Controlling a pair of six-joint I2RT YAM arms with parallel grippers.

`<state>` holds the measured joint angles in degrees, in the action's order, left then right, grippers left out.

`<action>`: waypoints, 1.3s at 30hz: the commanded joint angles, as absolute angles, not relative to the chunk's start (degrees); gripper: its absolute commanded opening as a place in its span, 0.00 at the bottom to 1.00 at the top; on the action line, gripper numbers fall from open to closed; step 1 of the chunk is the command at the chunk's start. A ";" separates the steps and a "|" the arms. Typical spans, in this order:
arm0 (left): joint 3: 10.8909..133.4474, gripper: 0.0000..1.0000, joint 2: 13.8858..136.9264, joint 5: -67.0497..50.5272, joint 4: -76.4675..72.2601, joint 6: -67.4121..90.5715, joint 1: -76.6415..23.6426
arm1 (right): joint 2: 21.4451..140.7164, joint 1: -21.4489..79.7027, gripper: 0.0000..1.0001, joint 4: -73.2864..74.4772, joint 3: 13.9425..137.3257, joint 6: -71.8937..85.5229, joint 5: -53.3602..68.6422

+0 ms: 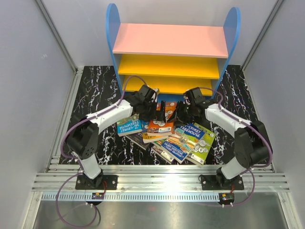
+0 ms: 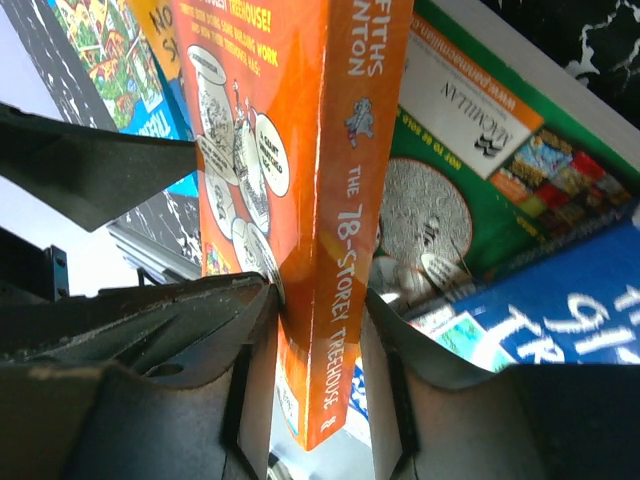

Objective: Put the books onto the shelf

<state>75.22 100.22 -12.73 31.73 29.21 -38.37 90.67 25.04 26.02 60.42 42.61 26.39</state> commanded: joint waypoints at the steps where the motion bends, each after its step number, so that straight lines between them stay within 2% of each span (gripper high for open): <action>1: 77.17 0.99 96.43 -22.07 26.53 32.34 -42.19 | 85.52 26.01 0.00 25.03 63.36 40.69 30.32; 5: 81.29 0.99 90.72 -9.55 36.19 29.28 -42.28 | 80.69 25.93 0.00 31.01 68.36 39.99 29.45; 13: 84.20 0.99 74.81 12.80 50.35 28.12 -42.01 | 75.94 25.93 0.00 44.28 92.43 37.27 29.62; 20: 83.58 0.99 64.61 16.44 54.49 30.23 -41.92 | 84.70 25.93 0.00 52.20 123.86 35.33 28.31; 24: 83.32 0.99 62.67 16.96 53.79 30.76 -42.01 | 91.66 25.14 0.00 55.28 135.69 35.06 26.80; 28: 83.50 0.99 62.76 16.44 53.79 31.81 -42.01 | 93.52 24.70 0.00 49.43 131.77 39.80 32.77; 32: 80.61 0.99 60.39 15.91 52.56 32.96 -42.01 | 83.19 24.61 0.00 36.58 106.96 46.39 35.95; 35: 77.71 0.99 57.84 15.56 51.42 33.57 -42.01 | 77.46 23.82 0.00 29.99 94.89 51.31 36.21; 39: 75.41 0.99 57.13 14.33 50.36 33.58 -42.01 | 73.57 20.58 0.00 23.57 86.76 57.82 36.12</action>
<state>76.42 58.15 14.85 53.89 32.93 -42.00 82.65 23.16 39.57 87.59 49.84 32.64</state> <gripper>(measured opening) 0.987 0.345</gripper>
